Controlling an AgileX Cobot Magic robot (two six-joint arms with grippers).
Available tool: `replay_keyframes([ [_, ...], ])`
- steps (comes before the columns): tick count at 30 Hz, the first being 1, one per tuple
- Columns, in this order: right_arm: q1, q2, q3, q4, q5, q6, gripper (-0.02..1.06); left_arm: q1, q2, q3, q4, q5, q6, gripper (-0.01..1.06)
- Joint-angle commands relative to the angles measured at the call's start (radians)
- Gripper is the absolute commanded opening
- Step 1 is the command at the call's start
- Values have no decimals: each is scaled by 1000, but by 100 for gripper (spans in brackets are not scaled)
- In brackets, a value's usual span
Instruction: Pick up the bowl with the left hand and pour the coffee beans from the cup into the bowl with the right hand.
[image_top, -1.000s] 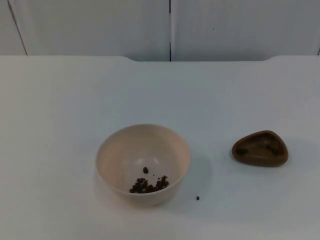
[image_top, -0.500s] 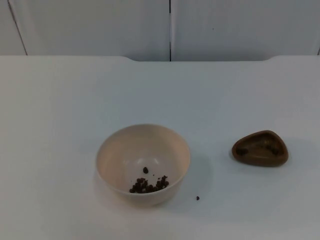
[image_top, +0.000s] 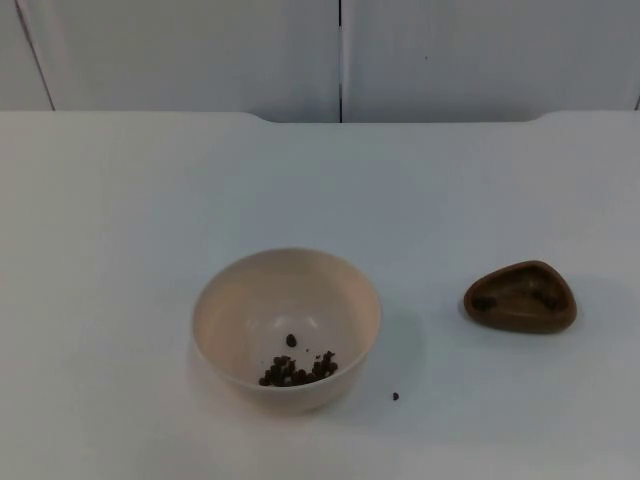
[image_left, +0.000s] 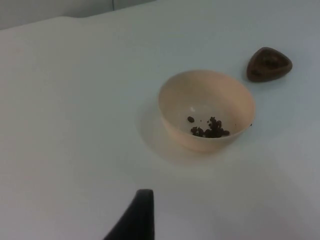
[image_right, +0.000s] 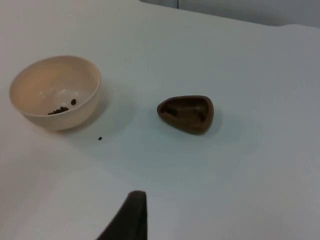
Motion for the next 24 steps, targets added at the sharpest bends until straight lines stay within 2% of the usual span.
replay_keyframes([
  [1, -1, -4, 2, -1, -4, 1, 105, 1, -5, 4, -2, 1, 1, 105],
  [24, -1, -4, 2, -58, -4, 75, 105, 1, -5, 4, -2, 0, 1, 105],
])
